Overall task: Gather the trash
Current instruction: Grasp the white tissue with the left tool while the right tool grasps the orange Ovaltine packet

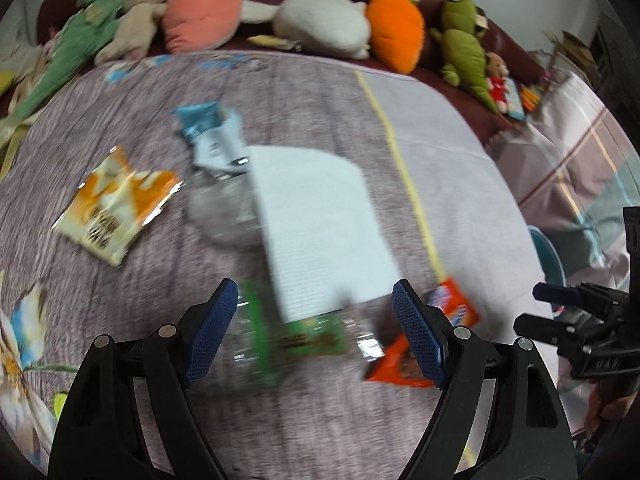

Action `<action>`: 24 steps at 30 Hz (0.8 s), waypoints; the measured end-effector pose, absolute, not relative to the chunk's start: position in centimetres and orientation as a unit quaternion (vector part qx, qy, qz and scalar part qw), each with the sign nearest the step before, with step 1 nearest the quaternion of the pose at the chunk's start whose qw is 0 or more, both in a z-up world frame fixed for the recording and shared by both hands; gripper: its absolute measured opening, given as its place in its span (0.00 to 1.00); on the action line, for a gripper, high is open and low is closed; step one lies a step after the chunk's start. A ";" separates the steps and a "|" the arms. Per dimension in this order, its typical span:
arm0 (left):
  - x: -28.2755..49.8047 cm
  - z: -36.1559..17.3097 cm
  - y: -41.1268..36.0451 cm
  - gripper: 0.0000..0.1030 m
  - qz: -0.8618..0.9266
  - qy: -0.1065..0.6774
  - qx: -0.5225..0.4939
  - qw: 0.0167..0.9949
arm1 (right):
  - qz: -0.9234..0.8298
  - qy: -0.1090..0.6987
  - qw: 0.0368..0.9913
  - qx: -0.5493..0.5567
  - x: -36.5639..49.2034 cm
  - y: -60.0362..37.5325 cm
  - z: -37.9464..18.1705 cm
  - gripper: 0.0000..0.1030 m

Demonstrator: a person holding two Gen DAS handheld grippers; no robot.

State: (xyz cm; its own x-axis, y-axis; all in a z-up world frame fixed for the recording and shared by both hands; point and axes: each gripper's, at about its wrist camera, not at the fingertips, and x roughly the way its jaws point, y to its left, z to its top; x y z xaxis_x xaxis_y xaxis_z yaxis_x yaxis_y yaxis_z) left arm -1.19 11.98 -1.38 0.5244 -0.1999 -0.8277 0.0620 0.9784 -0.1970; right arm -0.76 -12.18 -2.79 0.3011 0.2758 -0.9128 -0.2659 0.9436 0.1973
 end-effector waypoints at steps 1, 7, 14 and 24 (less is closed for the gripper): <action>-1.3 -1.7 12.8 0.78 -0.070 0.484 -0.074 0.869 | 0.175 0.570 0.802 0.002 -0.7 -11.1 -3.1 0.74; -2.0 -3.1 15.2 0.78 -0.062 0.499 -0.081 0.860 | 0.201 0.581 0.789 -0.002 -0.4 -7.9 -4.6 0.74; -1.9 -3.7 15.9 0.78 -0.064 0.510 -0.073 0.855 | 0.211 0.592 0.778 0.003 0.3 -5.8 -6.8 0.74; -0.8 -3.9 14.9 0.78 -0.069 0.513 -0.076 0.852 | 0.240 0.591 0.770 0.017 0.2 -5.4 -8.2 0.41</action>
State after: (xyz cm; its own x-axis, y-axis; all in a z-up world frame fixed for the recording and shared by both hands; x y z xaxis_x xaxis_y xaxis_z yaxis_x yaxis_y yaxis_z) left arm -0.81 14.88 -3.89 0.4649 -0.1960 -0.8634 0.0402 0.9789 -0.2005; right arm 0.21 -5.41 -8.17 0.1871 0.3890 -0.9020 -0.3495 0.8845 0.3090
